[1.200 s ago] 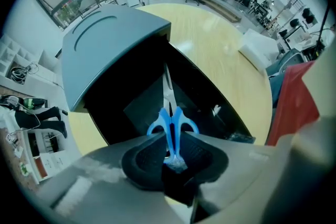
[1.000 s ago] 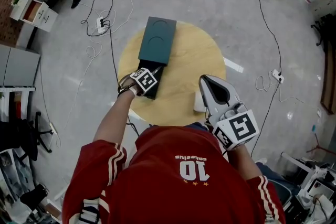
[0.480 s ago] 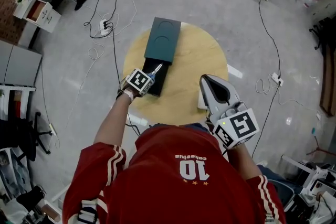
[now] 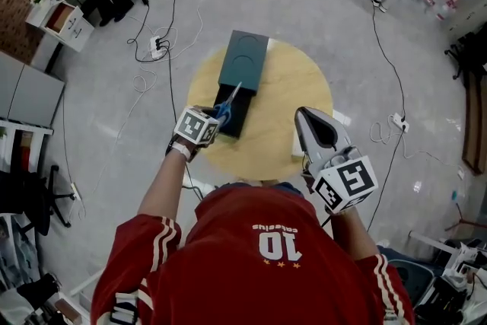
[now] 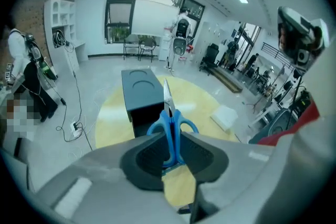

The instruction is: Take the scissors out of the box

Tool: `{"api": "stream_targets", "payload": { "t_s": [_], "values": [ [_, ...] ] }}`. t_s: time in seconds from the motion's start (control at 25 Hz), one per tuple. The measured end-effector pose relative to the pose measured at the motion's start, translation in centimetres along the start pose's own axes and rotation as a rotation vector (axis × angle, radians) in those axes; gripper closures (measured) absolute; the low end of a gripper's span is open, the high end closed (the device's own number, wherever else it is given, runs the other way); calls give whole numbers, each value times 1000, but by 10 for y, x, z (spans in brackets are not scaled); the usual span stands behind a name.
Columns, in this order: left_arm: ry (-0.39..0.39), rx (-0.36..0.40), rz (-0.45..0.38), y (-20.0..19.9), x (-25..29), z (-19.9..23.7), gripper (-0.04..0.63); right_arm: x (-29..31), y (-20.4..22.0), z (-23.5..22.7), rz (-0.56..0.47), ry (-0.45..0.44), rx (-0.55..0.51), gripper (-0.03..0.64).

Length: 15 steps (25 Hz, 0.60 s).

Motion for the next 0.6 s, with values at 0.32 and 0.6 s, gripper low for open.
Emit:
{"api": "stream_targets", "payload": {
  "t_s": [0.32, 0.6],
  "values": [
    [-29, 81, -300, -47, -83, -33, 502, -13, -15, 33, -56, 10, -41, 615],
    [-56, 172, -569, -82, -167, -77, 502, -31, -39, 53, -131, 38, -70, 615]
  ]
}}
Point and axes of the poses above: the fingertips, and each gripper's own axes: x forward along the fingers, z to its left, y out of its underside, the point moved 1 cm from there along -x, backward along the fingers, and after that the axes turned 2 degrees about y, right-handed, at the moved point
